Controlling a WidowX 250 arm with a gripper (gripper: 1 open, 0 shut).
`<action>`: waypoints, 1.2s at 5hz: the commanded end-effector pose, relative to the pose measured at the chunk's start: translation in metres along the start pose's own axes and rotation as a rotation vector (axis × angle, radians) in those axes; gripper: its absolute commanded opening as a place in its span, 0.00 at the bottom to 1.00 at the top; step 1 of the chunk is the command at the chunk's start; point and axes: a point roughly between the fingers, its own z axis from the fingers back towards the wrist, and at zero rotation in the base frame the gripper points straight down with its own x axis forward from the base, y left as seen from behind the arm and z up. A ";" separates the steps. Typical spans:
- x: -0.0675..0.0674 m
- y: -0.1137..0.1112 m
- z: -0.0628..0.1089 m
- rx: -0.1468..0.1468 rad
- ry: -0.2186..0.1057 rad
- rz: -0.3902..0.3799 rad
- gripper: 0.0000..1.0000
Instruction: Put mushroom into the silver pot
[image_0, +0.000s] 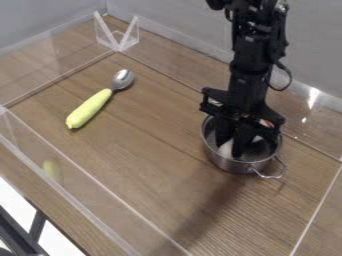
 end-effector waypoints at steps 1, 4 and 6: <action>0.011 0.001 0.028 -0.016 -0.085 0.009 1.00; 0.014 0.006 0.032 -0.020 -0.082 0.010 0.00; 0.019 0.002 0.022 -0.025 -0.075 -0.001 0.00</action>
